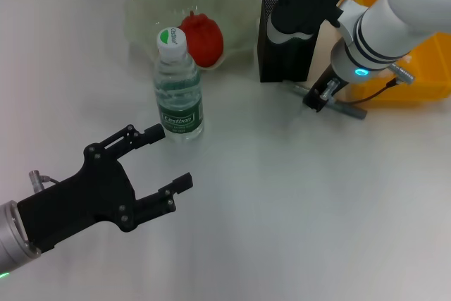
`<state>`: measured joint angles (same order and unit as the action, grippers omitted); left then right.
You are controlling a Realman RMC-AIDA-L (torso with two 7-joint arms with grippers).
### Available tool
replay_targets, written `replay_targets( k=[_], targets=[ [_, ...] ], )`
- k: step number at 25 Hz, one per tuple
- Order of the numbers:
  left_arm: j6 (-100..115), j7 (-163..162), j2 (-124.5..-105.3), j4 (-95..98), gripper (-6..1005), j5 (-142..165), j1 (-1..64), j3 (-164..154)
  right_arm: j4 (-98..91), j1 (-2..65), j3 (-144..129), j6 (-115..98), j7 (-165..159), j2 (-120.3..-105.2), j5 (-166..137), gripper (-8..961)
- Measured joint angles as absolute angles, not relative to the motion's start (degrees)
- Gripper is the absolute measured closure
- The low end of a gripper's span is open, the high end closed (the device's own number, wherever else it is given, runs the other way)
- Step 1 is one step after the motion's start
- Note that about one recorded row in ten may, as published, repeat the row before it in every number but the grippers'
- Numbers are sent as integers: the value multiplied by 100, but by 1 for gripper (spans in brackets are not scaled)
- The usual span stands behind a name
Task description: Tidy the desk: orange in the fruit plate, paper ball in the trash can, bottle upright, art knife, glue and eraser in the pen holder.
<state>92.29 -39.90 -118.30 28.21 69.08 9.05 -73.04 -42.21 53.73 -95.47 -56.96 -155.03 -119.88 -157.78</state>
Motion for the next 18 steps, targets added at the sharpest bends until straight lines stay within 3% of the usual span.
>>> replay_targets(
  k=[9,18],
  targets=[
    [9224,-3990,-11830,2821,213,6908,904,-7304,-4308,5408,-9522,-5897,-15510,-11980,-15696,817],
    [9243,-3990,-11830,2821,213,6908,896,-7304,-5567,5101,-9398,-6821,-15493,-11958,-15454,819]
  ],
)
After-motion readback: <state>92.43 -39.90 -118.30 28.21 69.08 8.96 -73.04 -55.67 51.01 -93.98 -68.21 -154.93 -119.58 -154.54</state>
